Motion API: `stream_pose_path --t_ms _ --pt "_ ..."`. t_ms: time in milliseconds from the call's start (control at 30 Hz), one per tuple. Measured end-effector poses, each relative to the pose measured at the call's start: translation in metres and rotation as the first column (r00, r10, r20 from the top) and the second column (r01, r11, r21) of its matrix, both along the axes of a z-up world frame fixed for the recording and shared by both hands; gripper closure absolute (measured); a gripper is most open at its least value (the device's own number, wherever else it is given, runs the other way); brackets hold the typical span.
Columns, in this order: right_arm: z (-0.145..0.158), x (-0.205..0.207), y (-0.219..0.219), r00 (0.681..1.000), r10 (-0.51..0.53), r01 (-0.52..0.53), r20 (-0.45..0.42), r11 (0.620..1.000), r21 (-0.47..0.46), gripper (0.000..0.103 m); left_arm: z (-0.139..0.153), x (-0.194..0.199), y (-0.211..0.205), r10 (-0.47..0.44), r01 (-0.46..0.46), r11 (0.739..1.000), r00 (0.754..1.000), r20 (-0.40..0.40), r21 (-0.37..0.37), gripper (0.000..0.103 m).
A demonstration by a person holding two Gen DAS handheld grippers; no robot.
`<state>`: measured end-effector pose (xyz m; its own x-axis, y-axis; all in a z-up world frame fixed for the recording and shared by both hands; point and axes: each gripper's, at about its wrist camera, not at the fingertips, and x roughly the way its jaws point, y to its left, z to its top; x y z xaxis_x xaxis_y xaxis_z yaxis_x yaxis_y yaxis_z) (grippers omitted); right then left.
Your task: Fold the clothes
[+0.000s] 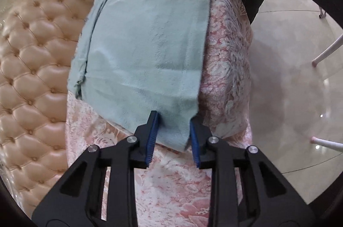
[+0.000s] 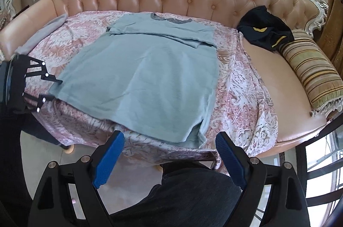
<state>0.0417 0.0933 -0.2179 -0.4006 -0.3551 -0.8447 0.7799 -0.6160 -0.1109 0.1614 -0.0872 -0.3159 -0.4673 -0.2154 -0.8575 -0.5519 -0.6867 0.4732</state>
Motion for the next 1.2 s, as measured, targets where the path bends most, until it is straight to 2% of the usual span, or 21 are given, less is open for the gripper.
stream_pose_path --t_ms 333,1200 --pt "-0.003 0.007 -0.001 1.000 -0.007 0.006 0.019 1.000 0.028 0.015 0.015 -0.009 -0.004 0.030 -0.033 0.997 0.998 0.049 0.065 0.078" --pt "-0.015 0.011 -0.006 0.999 0.022 -0.024 0.026 0.998 0.066 0.015 0.018 -0.027 -0.014 0.039 -0.045 0.995 0.996 0.076 0.088 0.084"
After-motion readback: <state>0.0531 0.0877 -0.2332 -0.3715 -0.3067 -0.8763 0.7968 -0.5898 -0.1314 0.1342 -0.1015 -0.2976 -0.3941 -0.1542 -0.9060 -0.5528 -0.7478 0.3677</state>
